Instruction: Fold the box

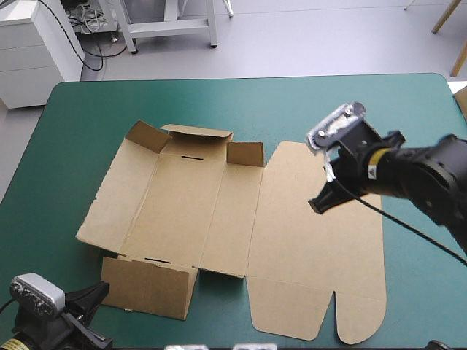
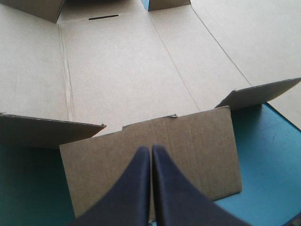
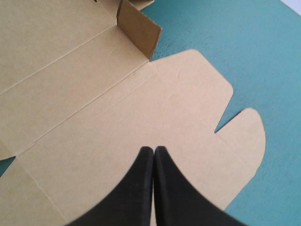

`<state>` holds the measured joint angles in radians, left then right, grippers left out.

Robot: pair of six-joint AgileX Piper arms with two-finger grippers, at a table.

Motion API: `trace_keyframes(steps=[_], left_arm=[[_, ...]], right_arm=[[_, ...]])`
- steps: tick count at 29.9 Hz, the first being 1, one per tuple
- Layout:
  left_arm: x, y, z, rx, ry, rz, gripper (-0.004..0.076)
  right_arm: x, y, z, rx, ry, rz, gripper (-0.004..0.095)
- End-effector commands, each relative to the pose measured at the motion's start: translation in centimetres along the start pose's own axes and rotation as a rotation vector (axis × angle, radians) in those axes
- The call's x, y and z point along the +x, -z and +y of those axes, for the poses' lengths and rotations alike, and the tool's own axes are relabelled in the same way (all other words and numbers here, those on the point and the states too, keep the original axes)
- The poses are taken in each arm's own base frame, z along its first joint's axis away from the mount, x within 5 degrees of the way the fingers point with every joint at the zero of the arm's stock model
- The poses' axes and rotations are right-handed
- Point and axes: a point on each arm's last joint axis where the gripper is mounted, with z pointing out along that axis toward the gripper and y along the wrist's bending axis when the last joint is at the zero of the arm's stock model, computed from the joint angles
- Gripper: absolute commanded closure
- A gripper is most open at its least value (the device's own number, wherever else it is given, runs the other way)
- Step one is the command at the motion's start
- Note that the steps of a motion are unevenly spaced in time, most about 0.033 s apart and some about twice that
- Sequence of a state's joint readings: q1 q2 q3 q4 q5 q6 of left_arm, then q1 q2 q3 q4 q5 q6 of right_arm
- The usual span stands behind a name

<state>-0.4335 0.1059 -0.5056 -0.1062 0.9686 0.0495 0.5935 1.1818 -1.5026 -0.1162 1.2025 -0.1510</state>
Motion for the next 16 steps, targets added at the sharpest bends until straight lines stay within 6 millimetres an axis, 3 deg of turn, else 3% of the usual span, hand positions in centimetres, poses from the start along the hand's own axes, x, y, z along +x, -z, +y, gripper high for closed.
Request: trace_keyframes(steps=[1, 11, 16], left_arm=[[-1.3, 0.3, -0.1, 0.014, 0.005, -0.079, 0.0731], [-1.3, 0.3, -0.1, 0.014, 0.005, -0.079, 0.0731], [-1.3, 0.3, -0.1, 0.015, 0.006, -0.079, 0.0731]], right_arm=[[2.9, 2.3, 0.3, 0.024, -0.058, -0.116, 0.0928], [14.7, 1.2, 3.1, -0.012, -0.169, -0.198, 0.0928], [18.9, 0.2, 4.4, -0.046, -0.207, -0.316, 0.0927]])
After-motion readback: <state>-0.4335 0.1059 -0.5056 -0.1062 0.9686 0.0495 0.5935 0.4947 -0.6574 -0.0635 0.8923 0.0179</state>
